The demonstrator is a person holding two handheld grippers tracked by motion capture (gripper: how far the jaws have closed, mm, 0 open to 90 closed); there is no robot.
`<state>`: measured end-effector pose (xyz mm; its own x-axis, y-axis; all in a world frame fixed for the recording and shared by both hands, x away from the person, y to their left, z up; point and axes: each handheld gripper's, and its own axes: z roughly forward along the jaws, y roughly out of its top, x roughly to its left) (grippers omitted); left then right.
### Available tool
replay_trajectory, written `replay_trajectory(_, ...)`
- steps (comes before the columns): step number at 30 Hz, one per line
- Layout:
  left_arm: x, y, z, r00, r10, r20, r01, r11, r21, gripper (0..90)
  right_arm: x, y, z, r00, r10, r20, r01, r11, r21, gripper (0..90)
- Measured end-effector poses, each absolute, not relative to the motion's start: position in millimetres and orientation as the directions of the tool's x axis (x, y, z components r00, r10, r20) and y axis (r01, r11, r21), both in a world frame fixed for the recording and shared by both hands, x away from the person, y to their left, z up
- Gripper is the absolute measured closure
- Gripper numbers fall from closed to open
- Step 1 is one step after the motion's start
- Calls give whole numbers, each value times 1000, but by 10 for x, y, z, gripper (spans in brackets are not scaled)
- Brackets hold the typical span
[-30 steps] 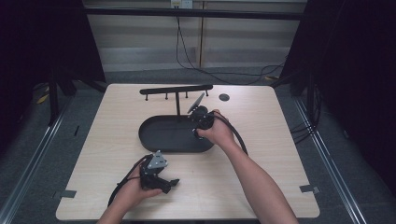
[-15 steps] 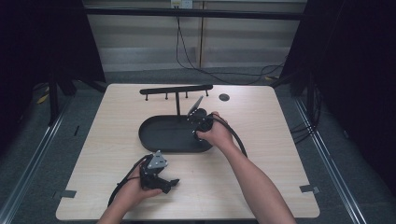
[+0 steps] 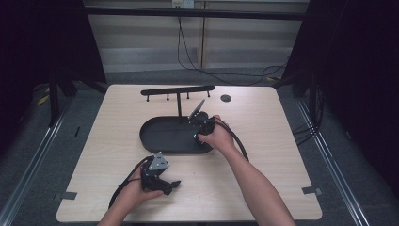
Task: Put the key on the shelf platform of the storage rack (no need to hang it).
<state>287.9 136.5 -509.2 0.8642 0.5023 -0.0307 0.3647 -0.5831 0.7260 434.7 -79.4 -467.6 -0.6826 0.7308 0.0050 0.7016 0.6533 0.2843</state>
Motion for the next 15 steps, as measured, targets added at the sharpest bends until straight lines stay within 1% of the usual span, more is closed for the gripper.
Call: replay_trajectory(15,2879,1365,-5093,864,502,-31,365,-583,726,116,4353,-800,-4680,-682,732,1,700,652,292,655)
